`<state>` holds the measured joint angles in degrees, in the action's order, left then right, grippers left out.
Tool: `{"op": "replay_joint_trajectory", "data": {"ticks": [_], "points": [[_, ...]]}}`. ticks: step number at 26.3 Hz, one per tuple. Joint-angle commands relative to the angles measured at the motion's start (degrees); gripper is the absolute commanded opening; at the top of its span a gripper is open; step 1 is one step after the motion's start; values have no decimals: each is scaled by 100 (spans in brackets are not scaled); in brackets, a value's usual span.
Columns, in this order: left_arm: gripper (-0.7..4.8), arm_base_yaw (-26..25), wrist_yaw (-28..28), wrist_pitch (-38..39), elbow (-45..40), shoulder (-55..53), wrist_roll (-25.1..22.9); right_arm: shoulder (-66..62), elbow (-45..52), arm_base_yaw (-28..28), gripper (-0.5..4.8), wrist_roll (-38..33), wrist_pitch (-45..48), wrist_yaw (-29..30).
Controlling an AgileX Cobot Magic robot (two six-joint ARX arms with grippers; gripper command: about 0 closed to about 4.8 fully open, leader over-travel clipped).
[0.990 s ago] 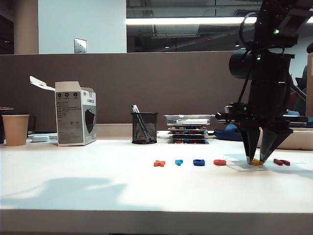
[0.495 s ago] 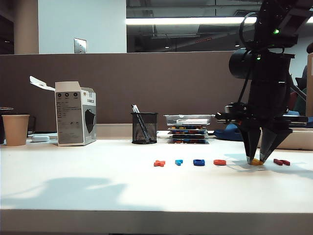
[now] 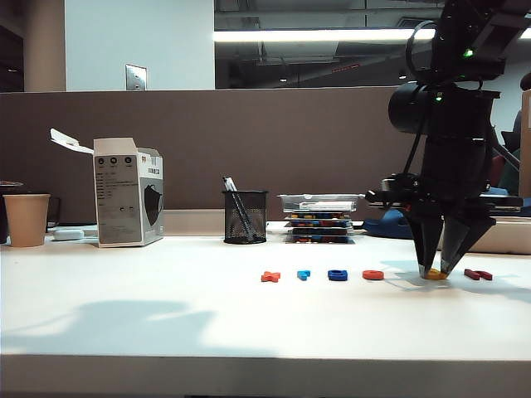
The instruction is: Select the appropriate letters from the row of letter magnets placed on the table to arrange into the word "dog".
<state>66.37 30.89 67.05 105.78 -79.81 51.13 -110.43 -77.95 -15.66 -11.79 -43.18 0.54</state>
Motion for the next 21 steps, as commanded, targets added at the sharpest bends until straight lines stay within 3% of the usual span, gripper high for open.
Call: {"op": "replay_joint_trajectory", "data": {"ticks": [1,16,21], "points": [[-5,-7,37,-26,13,15,28,-72,63,-13,53,-22,-422,87],[-5,-7,37,-26,13,15,28,398,61,-13,54,-28,-385,107],[-5,-7,37,-26,13,15,28,623,63,-90,53,-332,-656,509]]}}
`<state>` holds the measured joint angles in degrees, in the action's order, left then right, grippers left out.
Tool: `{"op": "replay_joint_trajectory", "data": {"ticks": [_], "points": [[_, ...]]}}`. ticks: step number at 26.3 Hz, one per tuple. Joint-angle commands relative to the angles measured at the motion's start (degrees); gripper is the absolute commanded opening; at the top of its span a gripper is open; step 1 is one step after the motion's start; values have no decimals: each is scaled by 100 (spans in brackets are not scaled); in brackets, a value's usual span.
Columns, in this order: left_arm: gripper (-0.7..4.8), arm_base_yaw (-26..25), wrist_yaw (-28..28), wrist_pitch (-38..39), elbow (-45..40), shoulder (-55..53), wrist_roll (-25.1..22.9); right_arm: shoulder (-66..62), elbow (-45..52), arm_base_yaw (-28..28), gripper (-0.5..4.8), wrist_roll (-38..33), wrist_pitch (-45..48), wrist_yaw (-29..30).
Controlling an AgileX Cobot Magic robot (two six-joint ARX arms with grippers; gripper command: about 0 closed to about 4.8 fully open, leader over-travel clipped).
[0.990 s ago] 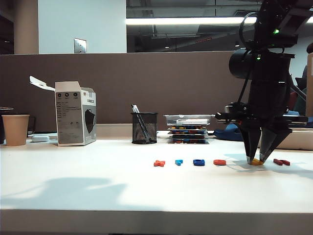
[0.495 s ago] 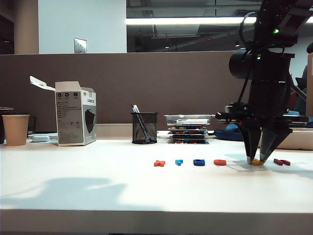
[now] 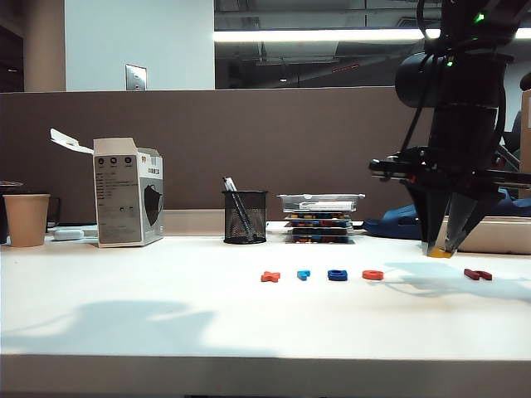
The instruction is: Select the appropriate letters from the row of letter magnets placed on the table to arrange into the word "dog".
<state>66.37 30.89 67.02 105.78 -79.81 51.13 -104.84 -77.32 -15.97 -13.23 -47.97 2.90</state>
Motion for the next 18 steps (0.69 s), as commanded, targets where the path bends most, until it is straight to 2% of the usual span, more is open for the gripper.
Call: {"op": "replay_joint_trajectory", "data": {"ticks": [1,5,18], "points": [[-5,-7,37,-24,13,15,28,63,0,-116,53,-199,-197,345],[-5,-7,37,-24,13,15,28,61,0,-415,53,-229,-225,343],[-5,-7,37,-24,13,15,28,46,7,-1458,53,-1241,103,323]]}}
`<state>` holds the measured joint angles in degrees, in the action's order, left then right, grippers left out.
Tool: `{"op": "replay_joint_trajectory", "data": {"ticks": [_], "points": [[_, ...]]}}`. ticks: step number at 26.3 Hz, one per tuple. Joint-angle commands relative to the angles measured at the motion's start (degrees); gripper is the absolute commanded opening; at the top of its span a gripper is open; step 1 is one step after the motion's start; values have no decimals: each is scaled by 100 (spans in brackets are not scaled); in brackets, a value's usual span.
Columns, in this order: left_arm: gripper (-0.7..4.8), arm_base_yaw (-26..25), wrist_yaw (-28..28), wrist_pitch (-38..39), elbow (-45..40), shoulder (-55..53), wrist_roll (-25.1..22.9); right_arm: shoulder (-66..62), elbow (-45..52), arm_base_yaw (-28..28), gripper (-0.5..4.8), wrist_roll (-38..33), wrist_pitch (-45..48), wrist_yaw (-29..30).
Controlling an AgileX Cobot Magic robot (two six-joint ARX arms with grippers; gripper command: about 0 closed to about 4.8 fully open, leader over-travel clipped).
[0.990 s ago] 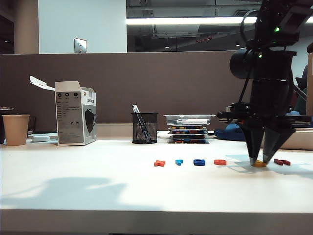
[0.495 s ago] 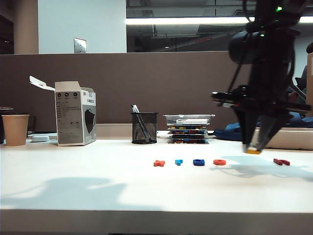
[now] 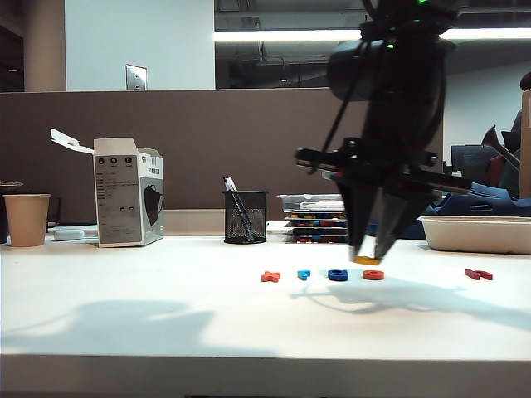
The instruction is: Select the appropriate letters from the row of letter magnets placed on the table to arrange into the word "dog".
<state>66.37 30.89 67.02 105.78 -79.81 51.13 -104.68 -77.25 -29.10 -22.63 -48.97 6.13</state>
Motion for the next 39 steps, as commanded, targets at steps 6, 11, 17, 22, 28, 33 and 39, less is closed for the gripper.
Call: {"op": "replay_joint_trajectory", "data": {"ticks": [6,11,17,22,28,33,39], "points": [[-5,-7,37,-24,13,15,28,-9,4,-466,53,-623,378,0],[-5,-7,37,-24,13,15,28,-289,4,-634,53,-745,374,24],[-6,-7,37,-24,13,15,28,-435,7,-667,53,-894,372,22],[-5,-7,37,-26,13,15,28,-470,22,-723,53,-894,356,24],[-5,-7,37,-24,13,15,28,-468,17,-772,53,-892,372,31],[-5,-7,37,-24,13,15,28,-468,17,-765,53,-890,374,31],[-5,-7,37,-24,13,15,28,-468,17,-767,54,-892,385,17]]}}
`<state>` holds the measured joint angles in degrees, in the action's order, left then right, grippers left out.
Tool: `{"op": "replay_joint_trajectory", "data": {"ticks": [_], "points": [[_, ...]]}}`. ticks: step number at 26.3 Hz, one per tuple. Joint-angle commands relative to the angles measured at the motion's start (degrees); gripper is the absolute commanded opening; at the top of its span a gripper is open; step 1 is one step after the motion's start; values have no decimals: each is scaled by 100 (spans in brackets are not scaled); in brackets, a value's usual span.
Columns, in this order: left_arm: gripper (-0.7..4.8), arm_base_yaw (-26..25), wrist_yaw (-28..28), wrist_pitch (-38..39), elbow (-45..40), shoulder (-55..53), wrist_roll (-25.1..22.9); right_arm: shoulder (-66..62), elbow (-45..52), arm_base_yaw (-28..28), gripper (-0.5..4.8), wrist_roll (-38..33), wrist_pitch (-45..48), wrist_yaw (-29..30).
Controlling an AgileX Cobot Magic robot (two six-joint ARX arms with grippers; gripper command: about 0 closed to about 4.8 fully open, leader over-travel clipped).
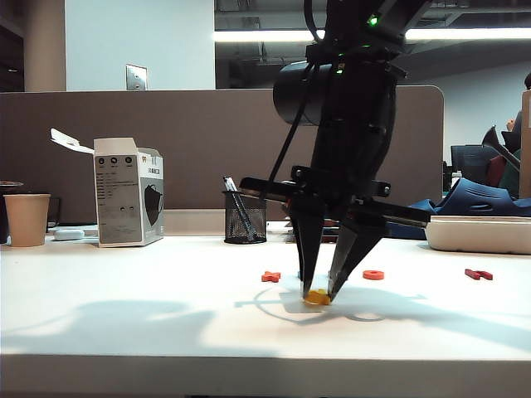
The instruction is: Select the appropriate letters from the row of letter magnets placed on the table to arrange into the word "dog".
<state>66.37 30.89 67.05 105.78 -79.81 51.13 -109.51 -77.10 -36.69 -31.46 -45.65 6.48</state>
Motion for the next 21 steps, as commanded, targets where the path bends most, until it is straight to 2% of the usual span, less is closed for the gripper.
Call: {"op": "replay_joint_trajectory", "data": {"ticks": [1,11,14,19,21], "points": [[-5,-7,37,-26,13,15,28,15,2,-7,54,-9,52,-20],[-5,-7,37,-26,13,15,28,15,2,0,72,-15,2,-37],[-5,-7,37,-26,13,15,28,15,2,2,123,-15,-48,-39],[-5,-7,37,-26,13,15,28,15,-4,0,125,-13,-48,-35],[-5,-7,37,-26,13,15,28,24,-13,0,153,-13,-44,-28]]}}
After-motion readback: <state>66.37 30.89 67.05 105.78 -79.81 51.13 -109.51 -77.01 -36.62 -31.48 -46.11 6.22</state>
